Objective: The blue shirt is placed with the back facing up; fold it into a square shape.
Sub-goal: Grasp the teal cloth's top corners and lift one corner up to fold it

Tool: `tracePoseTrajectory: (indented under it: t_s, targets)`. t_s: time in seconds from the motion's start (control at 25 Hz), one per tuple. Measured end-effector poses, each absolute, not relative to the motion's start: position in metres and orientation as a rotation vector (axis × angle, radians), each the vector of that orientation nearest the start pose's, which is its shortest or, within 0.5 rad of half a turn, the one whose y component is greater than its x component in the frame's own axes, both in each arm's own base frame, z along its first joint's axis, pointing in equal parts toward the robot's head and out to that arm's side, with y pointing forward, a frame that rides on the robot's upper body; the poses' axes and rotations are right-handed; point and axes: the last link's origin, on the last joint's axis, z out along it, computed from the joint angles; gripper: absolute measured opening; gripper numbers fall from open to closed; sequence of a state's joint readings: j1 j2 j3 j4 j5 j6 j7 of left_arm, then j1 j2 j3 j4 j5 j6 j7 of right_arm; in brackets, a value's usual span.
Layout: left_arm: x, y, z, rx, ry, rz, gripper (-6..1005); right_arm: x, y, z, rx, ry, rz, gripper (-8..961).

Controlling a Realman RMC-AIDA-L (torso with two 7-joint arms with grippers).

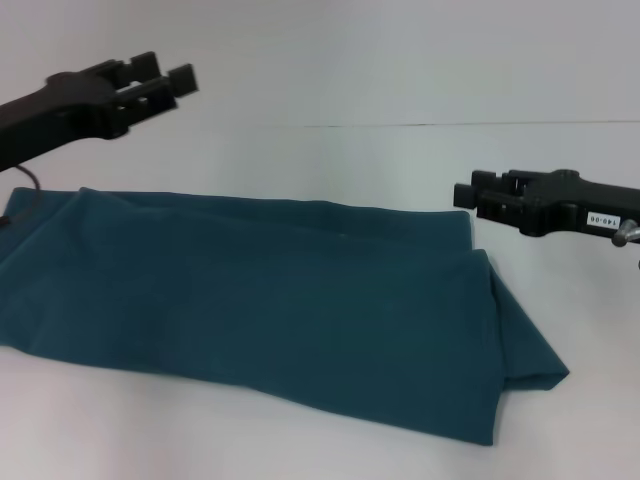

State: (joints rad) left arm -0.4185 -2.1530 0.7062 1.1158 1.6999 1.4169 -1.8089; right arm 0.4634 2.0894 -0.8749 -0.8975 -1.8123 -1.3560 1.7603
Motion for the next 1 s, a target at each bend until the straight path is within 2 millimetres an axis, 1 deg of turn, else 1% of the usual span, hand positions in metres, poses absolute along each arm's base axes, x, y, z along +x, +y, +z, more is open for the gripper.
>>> tracePoseTrajectory:
  t_s: [0.12,0.16,0.2,0.28,0.4,0.48,0.52,0.6,0.8,0.88,0.92,1.0]
  targets:
    - [-0.238,0.353,0.091,-2.162,-0.840,-1.086,684,0.235,0.363,0.030,-2.474,0.873,0.804,426]
    - [-0.249,0.350,0.090,-2.122,-0.889,-1.119,677,0.233,0.364,0.030,-2.468,0.875,0.831,426]
    - [-0.249,0.350,0.090,-2.122,-0.889,-1.119,671,0.232,0.364,0.031,-2.460,0.878,0.856,426]
    - [-0.257,0.346,0.088,-2.103,-0.905,-1.108,657,0.230,0.364,0.031,-2.447,0.885,0.895,426]
    - [-0.260,0.344,0.085,-2.100,-0.907,-1.098,529,0.227,0.366,0.028,-2.455,0.892,0.913,426]
    - [-0.262,0.344,0.082,-2.097,-0.914,-1.099,444,0.225,0.369,0.018,-2.487,0.916,0.885,426]
    - [-0.263,0.344,0.081,-2.094,-0.918,-1.099,364,0.225,0.369,0.018,-2.487,0.916,0.885,426]
    - [-0.264,0.346,0.078,-2.092,-0.926,-1.092,205,0.221,0.372,0.010,-2.519,0.933,0.848,426]
    - [-0.267,0.350,0.072,-2.082,-0.941,-1.058,48,0.216,0.374,-0.005,-2.576,0.953,0.762,426]
    - [-0.272,0.350,0.071,-2.057,-0.962,-1.044,48,0.216,0.373,-0.009,-2.594,0.950,0.726,426]
    - [-0.275,0.350,0.071,-2.044,-0.970,-1.034,48,0.218,0.372,-0.007,-2.608,0.924,0.674,426]
    - [-0.281,0.348,0.069,-2.026,-0.986,-1.018,48,0.220,0.371,-0.005,-2.610,0.917,0.648,426]
